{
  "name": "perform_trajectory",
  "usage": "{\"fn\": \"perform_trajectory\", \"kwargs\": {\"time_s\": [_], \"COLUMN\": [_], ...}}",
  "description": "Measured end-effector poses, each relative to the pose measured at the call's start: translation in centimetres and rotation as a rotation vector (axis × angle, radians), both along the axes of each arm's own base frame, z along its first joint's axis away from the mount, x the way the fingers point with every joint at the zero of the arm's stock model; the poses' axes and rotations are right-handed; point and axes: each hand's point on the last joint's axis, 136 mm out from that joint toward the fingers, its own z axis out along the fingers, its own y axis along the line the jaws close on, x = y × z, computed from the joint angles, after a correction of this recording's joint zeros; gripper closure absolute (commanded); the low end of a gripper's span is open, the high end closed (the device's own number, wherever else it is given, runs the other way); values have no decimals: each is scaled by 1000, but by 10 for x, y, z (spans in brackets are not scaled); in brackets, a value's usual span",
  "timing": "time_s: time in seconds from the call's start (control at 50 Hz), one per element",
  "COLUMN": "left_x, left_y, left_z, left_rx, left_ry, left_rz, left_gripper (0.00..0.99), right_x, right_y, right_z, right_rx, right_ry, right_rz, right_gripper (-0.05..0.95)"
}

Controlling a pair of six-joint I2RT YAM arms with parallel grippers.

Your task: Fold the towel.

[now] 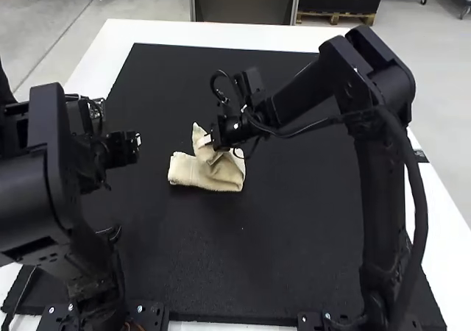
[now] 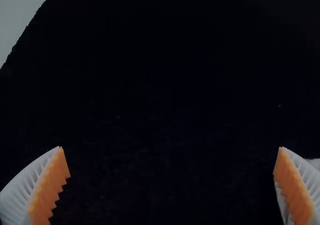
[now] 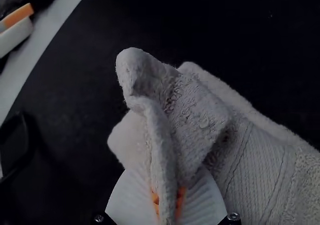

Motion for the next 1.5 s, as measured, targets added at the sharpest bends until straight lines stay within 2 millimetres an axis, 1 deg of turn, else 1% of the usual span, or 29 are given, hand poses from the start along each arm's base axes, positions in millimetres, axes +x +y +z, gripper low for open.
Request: {"fn": "perform_trajectory", "kwargs": {"time_s": [0.18, 0.36, 0.4, 0.48, 0.54, 0.6, 0.62, 0.72, 0.76, 0.78, 0.92, 1.02, 1.06, 1.16, 1.2, 1.22, 1.26, 1.3, 1.32, 1.5], "left_x": [0, -1, -1, -1, -1, -1, -1, -1, -1, -1, -1, -1, -1, 0, 0, 0, 0, 0, 0, 0], "left_y": [-1, 2, 2, 2, 2, 2, 2, 2, 2, 2, 2, 2, 2, 2, 2, 2, 2, 2, 2, 2], "left_z": [0, 0, 0, 0, 0, 0, 0, 0, 0, 0, 0, 0, 0, 1, 1, 1, 1, 1, 1, 0], "left_rx": [-2, -2, -2, -2, -2, -2, -2, -2, -2, -3, -2, -2, -2, -1, -1, -1, -1, -1, -1, -2], "left_ry": [-1, -1, -1, -1, -1, -1, -1, -1, -1, 0, -1, -1, -2, -3, -3, -3, -3, -3, -3, -2], "left_rz": [-3, 5, 5, 5, 5, 4, 4, 4, 4, 4, 4, 5, 5, 4, 4, 4, 4, 4, 4, 4], "left_gripper": [38, 38, 38, 38, 38, 38, 38, 38, 38, 38, 38, 38, 38, 38, 38, 38, 38, 38, 38, 38], "right_x": [-8, -8, -7, -5, -5, -6, -6, -8, -7, -7, -5, -3, -3, -3, -3, -3, -3, -4, -4, -6], "right_y": [6, 7, 8, 10, 10, 11, 11, 14, 15, 16, 18, 20, 21, 21, 21, 21, 21, 22, 22, 22], "right_z": [0, 0, -2, -7, -11, -14, -14, -13, -11, -11, -6, -2, -1, -1, -1, -1, -1, 1, 1, 3], "right_rx": [1, 1, 1, -4, -9, -13, -13, -9, -5, -2, 11, 19, 21, 22, 22, 22, 24, 30, 31, 46], "right_ry": [2, 7, 7, 13, 19, 23, 24, 21, 18, 16, 10, 4, 5, 8, 10, 11, 14, 20, 21, 49], "right_rz": [18, 17, 17, 16, 16, 18, 19, 24, 24, 24, 20, 19, 18, 16, 16, 15, 15, 18, 19, 26], "right_gripper": [920, 918, 898, 895, 854, 844, 830, 666, 561, 528, 387, 251, 218, 220, 246, 325, 544, 882, 925, 920]}}
